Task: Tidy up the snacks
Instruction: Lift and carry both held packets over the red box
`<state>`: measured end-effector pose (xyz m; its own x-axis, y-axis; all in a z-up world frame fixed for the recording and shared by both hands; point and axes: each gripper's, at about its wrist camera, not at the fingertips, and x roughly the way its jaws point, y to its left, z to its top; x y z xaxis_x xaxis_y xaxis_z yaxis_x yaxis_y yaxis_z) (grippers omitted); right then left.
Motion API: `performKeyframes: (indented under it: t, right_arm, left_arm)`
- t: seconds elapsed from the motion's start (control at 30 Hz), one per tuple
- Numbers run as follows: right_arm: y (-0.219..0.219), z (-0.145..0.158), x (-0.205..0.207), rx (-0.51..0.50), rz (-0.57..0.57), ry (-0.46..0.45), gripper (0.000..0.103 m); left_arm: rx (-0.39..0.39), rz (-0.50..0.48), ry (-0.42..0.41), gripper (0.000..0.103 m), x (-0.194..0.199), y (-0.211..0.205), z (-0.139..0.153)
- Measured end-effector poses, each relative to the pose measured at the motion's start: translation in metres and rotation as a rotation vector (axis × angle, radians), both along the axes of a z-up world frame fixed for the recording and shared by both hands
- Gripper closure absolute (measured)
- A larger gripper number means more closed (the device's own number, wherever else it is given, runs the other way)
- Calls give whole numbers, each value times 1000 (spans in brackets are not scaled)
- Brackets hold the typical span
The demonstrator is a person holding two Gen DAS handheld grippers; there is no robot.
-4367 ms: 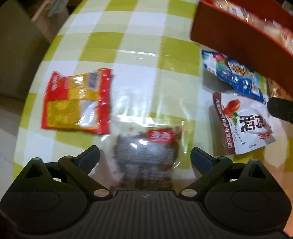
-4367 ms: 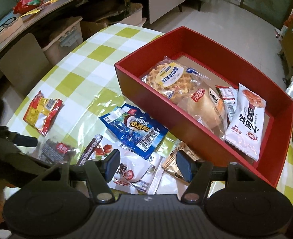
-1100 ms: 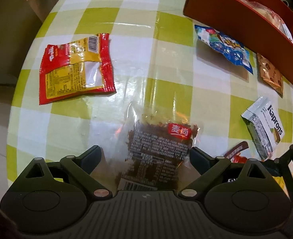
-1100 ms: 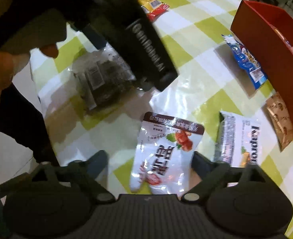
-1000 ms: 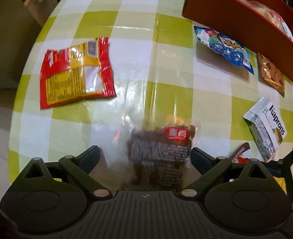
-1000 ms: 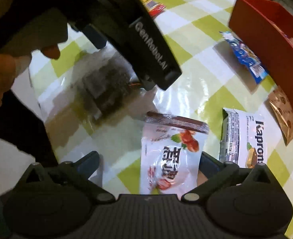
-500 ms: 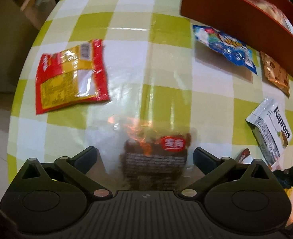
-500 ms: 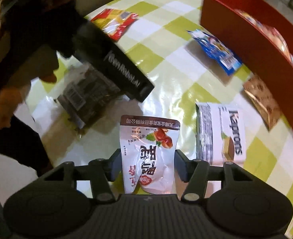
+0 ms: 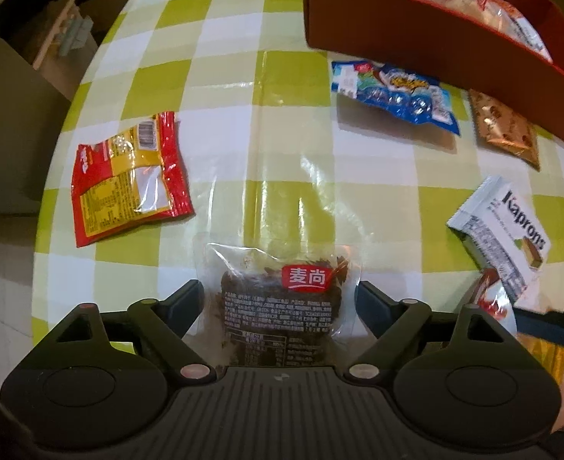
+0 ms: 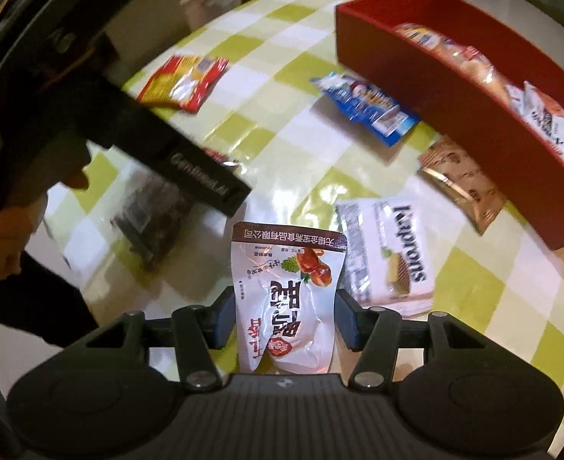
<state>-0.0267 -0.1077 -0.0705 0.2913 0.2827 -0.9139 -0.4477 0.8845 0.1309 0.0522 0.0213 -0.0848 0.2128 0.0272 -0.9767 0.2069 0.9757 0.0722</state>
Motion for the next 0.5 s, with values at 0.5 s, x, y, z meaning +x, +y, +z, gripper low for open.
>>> performKeyframes:
  t: [0.5]
  right_arm:
    - [-18,34,24,28,-89,-118,40]
  left_arm:
    - [-78,31,-97,16,4,3,39]
